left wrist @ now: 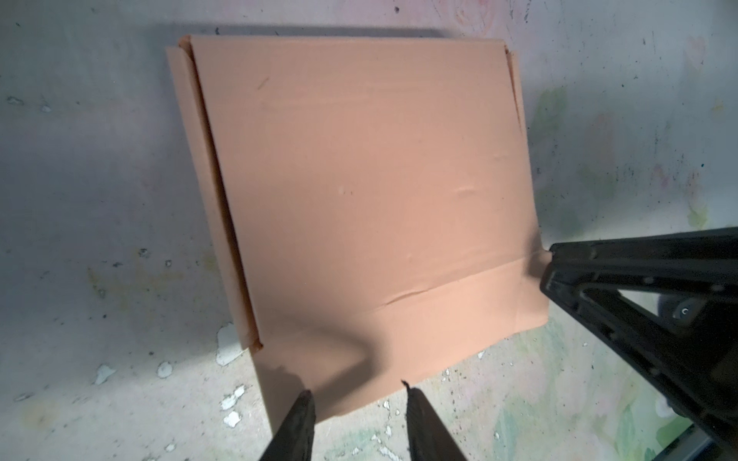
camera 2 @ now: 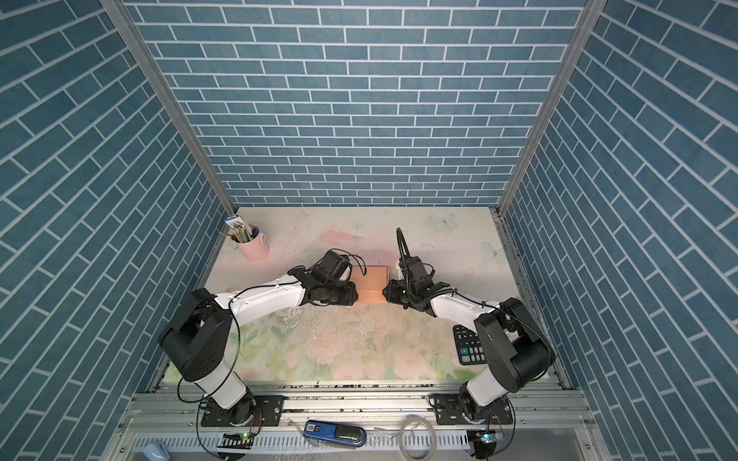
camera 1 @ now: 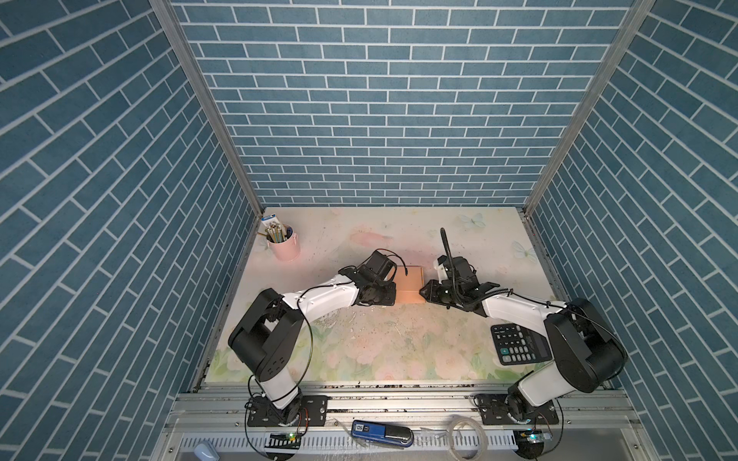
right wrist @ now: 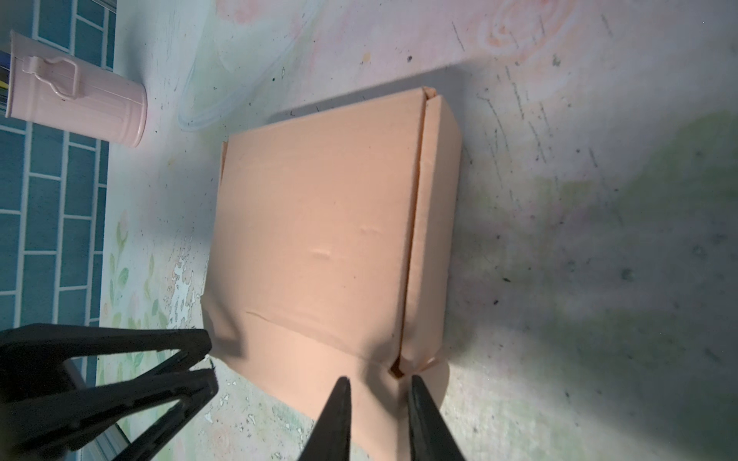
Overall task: Assemble paper box
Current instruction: Fold and tuck the lid into the gap.
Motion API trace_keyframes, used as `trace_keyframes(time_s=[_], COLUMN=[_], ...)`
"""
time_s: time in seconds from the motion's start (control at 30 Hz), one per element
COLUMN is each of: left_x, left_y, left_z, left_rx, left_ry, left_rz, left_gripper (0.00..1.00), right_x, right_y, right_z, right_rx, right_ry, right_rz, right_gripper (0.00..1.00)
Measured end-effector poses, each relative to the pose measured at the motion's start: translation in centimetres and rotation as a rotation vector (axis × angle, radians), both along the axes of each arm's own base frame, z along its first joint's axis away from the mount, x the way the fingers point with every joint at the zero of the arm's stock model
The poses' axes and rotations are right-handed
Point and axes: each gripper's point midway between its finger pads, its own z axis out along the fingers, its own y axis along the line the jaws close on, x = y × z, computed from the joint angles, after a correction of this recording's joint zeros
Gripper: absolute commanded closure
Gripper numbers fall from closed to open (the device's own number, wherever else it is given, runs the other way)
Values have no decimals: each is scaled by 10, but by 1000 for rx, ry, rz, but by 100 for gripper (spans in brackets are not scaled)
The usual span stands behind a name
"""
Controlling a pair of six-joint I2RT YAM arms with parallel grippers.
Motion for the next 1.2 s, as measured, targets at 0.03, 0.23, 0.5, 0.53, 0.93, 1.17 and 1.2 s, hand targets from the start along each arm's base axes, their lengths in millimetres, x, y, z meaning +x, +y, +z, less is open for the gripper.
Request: trace_keyframes(time_s=[0.03,0.23,0.5,0.53,0.93,1.17,1.2], left_x=[0,-1,1,2,11,11,11], left_y=[-1,-4,11,13,30,27,26], left_z=[0,2,3,5,11,-1,-3], left_rx=[-2,-5,50,52,47,29,27], left_ry=[-1,-4,-19,-24,-50,-30,-26], left_rz=[-1,-6,15,19,60,52,51], left_gripper=[59,59,58,58,57,57,57], right_x=[0,0,1,0,-7,-6,-6], right_y=[0,-1,-5,-5,-8,-1,0], right_z=[0,-1,6,7,-1,4,4], right_rx=[1,-6,-10,-9,-2,27,33], right_ry=[1,5,-17,-19,2,-9,-8], right_rz=[-1,-5,-20,-21,-36,-33,-34], right_gripper=[74,74,72,71,68,68,69])
